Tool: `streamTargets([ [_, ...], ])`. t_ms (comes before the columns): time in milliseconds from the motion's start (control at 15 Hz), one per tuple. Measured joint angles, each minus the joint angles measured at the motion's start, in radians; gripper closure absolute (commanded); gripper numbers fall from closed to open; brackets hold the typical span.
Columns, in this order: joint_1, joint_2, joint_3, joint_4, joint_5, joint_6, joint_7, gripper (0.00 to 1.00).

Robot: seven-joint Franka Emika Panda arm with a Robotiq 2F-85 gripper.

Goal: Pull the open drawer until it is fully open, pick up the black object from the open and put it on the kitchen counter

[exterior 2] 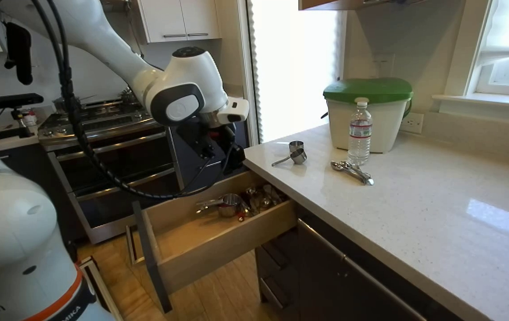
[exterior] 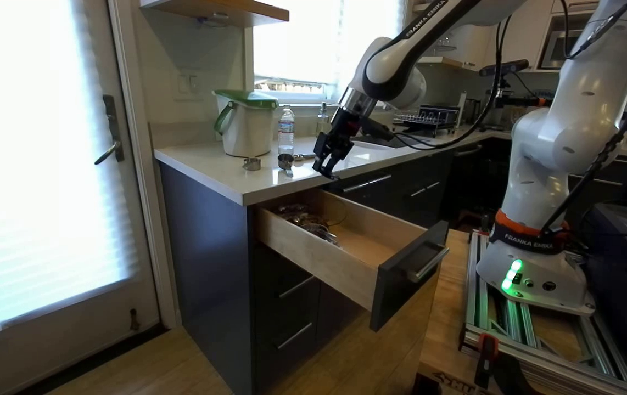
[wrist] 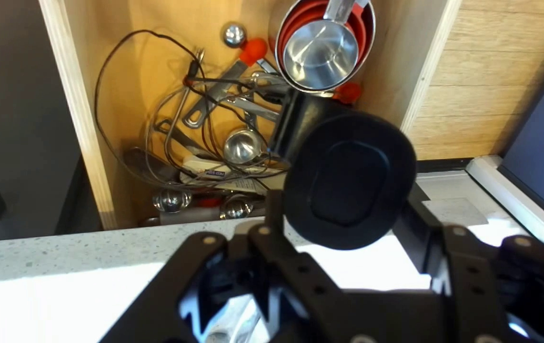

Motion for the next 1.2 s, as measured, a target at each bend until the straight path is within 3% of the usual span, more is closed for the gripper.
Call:
streamTargets([
  [133, 0.0, 0.0, 0.0, 0.0, 0.001, -0.001, -0.001, 0.41],
  [200, 0.0, 0.0, 0.0, 0.0, 0.001, -0.001, -0.002, 0.66],
  [467, -0.014, 0.003, 0.011, 0.018, 0.0, 0.012, -0.002, 0.66],
  [733, -0.043, 0.039, 0.057, 0.155, -0.054, 0.01, -0.001, 0.66],
  [1000, -0.077, 0.14, 0.128, 0.301, -0.183, -0.024, 0.034, 0.66],
  [1200, -0.101, 0.248, 0.155, 0.397, -0.345, -0.043, 0.11, 0.66],
])
